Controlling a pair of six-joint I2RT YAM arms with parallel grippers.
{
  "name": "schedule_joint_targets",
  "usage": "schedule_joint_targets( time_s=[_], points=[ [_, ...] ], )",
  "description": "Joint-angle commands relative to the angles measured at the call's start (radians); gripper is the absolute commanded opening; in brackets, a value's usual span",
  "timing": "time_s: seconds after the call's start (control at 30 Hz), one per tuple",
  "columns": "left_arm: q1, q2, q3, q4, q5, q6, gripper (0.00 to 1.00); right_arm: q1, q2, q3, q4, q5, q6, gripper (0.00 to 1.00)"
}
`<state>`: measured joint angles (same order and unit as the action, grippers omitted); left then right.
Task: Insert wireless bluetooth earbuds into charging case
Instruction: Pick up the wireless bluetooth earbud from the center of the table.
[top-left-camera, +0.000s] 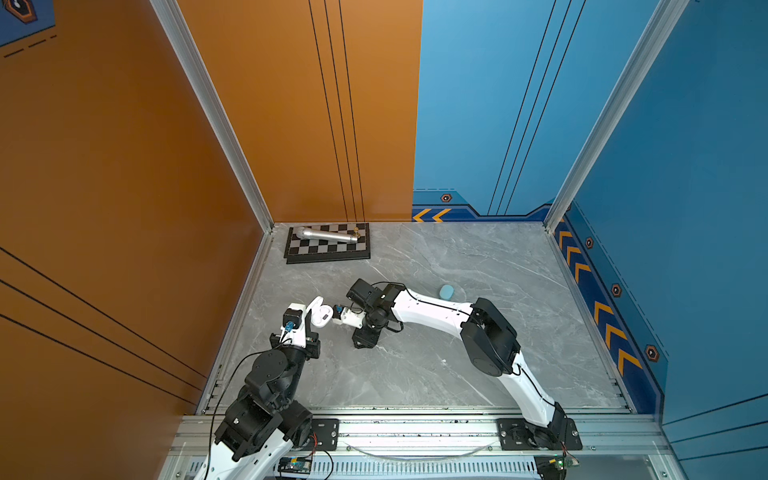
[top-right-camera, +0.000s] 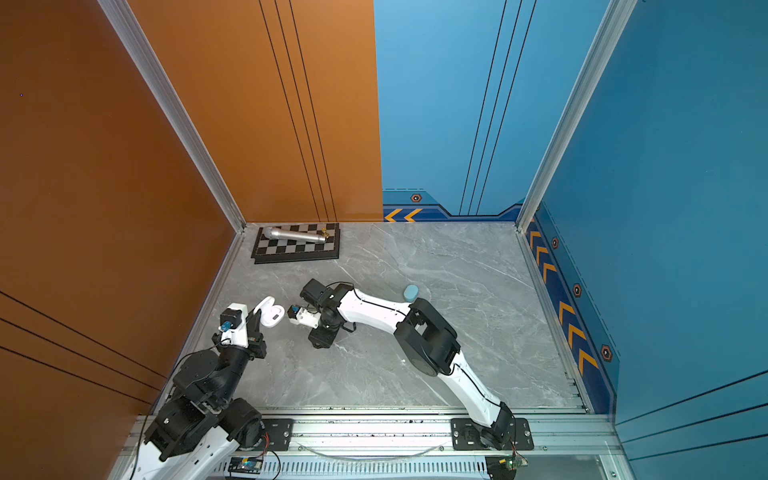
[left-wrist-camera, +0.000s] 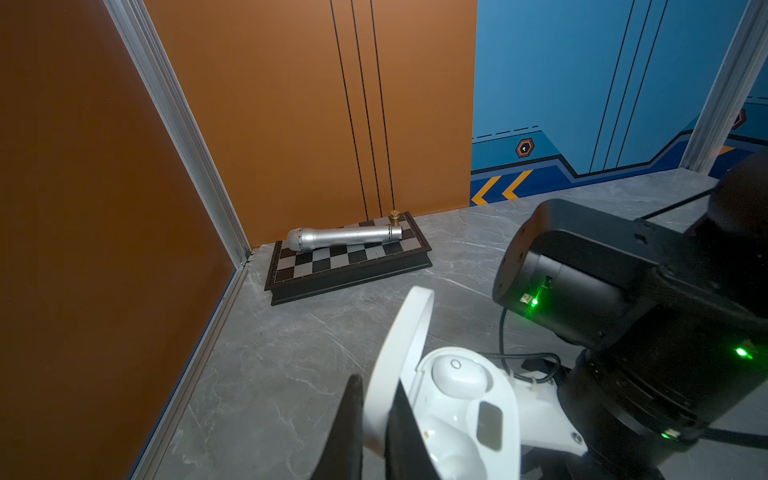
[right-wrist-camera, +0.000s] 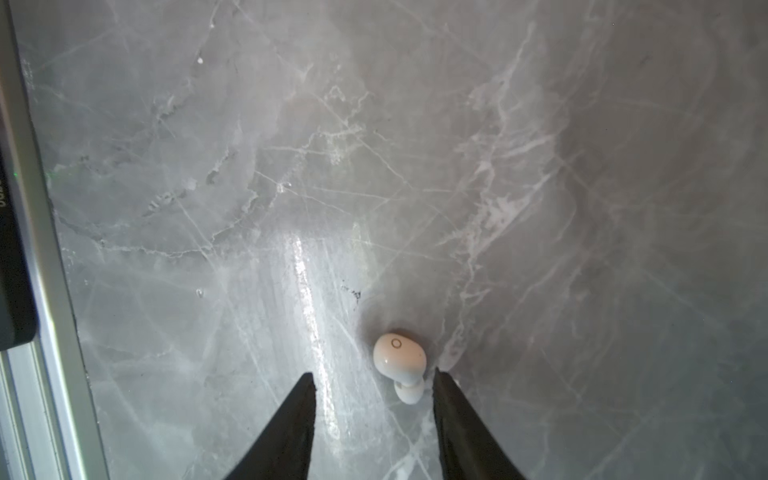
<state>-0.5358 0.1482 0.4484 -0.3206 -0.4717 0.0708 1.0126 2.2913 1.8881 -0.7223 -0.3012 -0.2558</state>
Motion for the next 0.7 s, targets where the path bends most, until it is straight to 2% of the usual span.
schedule_joint_targets(
  time_s=[0.0,0.13,0.4,0.67],
  points=[
    [0.010,-0.005,-0.011,0.013,-0.018,-0.008,0.00,0.001,0.033,0.041,-0.040,0.112,-0.040,0.51],
    [0.011,0.004,-0.013,0.023,-0.012,-0.010,0.00,0.001,0.048,0.054,-0.040,0.163,-0.041,0.52],
    [0.016,0.028,-0.014,0.045,-0.002,-0.006,0.00,0.004,0.071,0.067,-0.039,0.176,-0.031,0.52],
    [0.022,0.057,-0.012,0.062,0.013,0.000,0.00,0.007,0.116,0.114,-0.041,0.182,0.038,0.51]
  ],
)
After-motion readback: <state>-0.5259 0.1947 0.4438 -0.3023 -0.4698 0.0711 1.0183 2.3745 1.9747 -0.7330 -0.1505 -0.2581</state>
